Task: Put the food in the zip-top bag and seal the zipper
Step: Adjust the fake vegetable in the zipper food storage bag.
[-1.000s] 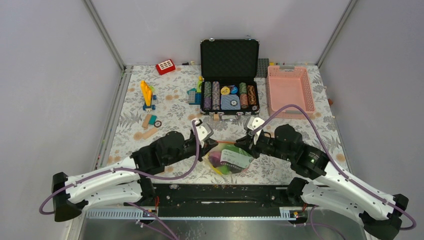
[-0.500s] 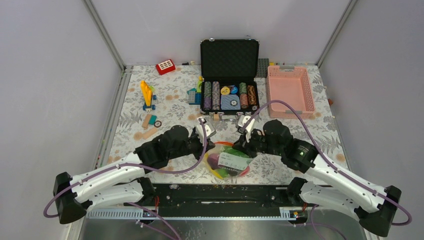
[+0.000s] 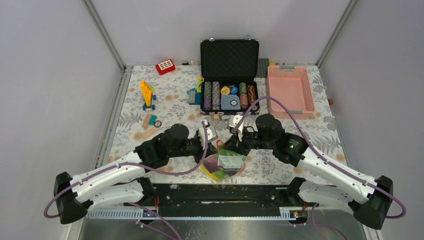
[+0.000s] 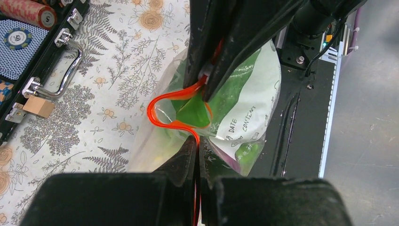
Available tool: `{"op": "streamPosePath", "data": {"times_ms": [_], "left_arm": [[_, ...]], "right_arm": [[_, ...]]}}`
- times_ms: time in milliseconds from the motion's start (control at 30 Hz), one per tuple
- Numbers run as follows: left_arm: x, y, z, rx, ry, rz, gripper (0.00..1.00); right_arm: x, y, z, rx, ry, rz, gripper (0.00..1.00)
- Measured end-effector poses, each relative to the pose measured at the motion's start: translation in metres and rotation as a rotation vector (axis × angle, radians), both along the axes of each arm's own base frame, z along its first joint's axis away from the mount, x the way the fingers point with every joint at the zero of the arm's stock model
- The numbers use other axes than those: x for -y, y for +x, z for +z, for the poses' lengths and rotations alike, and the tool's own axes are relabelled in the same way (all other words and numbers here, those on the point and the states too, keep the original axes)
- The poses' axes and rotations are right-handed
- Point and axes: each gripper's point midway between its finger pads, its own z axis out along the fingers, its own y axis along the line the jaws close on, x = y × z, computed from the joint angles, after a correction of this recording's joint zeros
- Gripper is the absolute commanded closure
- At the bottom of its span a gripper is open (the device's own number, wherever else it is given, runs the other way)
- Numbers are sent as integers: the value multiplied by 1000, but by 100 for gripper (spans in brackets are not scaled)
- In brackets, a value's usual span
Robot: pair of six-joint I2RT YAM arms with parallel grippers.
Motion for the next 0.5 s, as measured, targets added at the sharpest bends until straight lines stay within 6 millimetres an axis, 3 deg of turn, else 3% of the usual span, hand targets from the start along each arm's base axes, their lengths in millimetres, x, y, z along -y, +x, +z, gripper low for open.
{"op": "streamPosePath", "data": {"times_ms": [67, 167, 267, 500], "left_arm": [[0, 0, 0, 0, 0, 1, 100], [0, 1, 0, 2, 1, 5, 100], [-2, 4, 3, 15, -3, 27, 100], [-12, 2, 24, 67, -75, 48, 100]], "right_arm": [[-2, -3, 1, 2, 7, 29, 71], [-3, -8, 2, 2, 15, 61, 44], [2, -6, 3, -5, 7, 20, 30], [58, 20, 29, -36, -3, -396, 16]]}}
